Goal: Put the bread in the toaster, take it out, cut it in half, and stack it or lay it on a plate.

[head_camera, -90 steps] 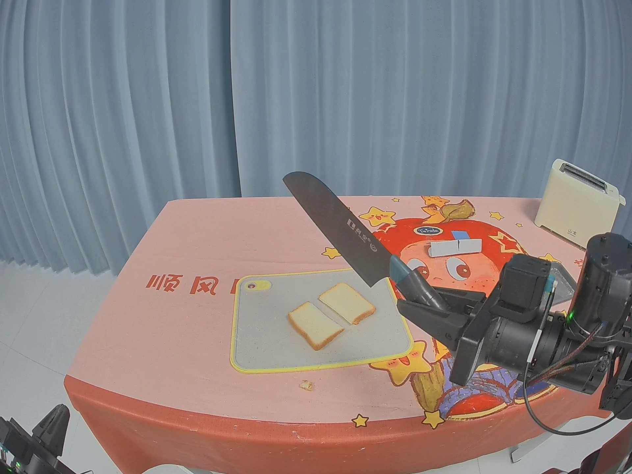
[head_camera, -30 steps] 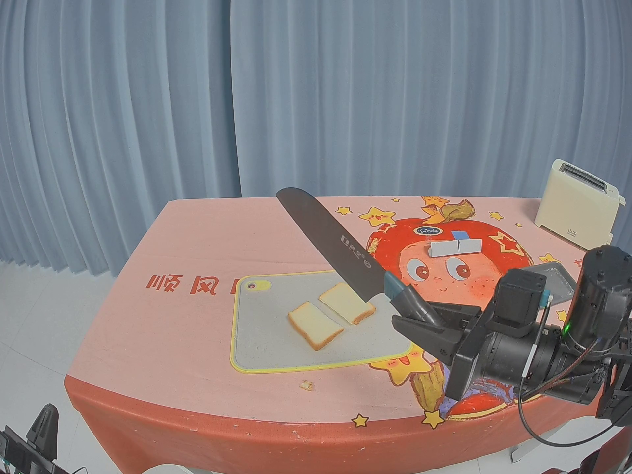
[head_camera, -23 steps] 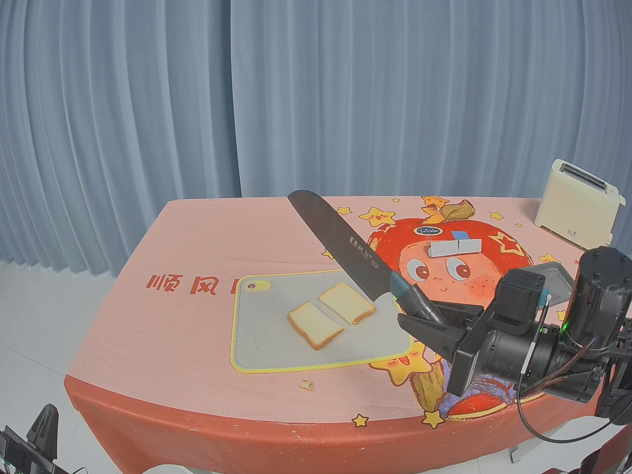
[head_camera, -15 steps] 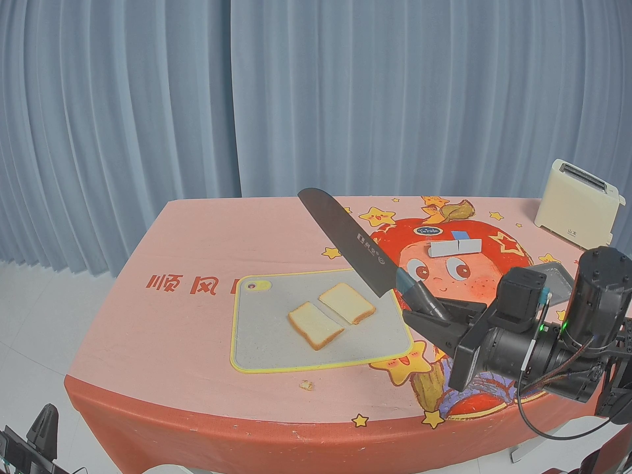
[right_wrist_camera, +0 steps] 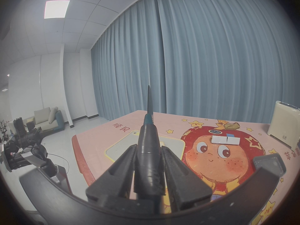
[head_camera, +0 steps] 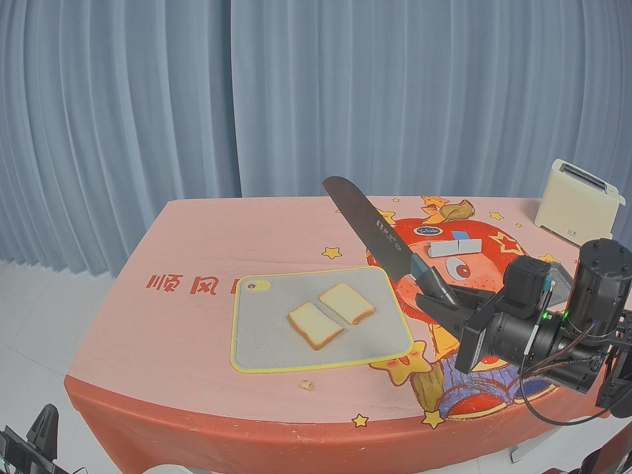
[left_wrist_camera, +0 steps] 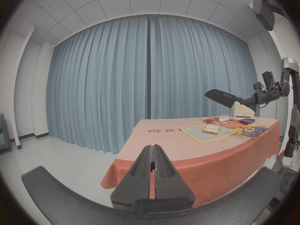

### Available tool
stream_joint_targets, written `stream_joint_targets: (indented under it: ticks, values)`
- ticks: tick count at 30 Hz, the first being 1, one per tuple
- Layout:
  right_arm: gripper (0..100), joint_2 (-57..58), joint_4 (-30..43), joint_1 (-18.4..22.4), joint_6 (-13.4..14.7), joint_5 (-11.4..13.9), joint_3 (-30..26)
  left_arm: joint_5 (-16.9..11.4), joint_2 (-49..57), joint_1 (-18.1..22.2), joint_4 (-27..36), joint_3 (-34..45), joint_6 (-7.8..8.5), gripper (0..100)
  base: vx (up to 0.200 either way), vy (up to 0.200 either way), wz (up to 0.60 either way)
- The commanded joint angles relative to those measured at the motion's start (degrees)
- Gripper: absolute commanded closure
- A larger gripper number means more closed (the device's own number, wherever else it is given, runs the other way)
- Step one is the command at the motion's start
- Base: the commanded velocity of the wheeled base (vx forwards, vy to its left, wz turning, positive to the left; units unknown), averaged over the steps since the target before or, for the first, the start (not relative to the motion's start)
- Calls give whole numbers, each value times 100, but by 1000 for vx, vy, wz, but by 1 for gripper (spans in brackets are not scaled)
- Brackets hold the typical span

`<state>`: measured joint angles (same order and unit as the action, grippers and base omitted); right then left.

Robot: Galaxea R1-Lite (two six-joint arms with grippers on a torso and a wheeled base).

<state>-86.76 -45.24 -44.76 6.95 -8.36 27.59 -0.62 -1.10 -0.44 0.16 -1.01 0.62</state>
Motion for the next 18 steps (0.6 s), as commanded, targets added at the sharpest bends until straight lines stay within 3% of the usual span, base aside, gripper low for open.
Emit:
stream_joint_targets:
  ticks: [1, 18]
  values:
    - [100, -8, -2, 108, -9, -16, 27, 1, -13, 0, 2, 92, -1, 100, 0, 0, 0]
    - [100, -16, -2, 407, -9, -78, 54, 1, -13, 0, 2, 92, -1, 100, 0, 0, 0]
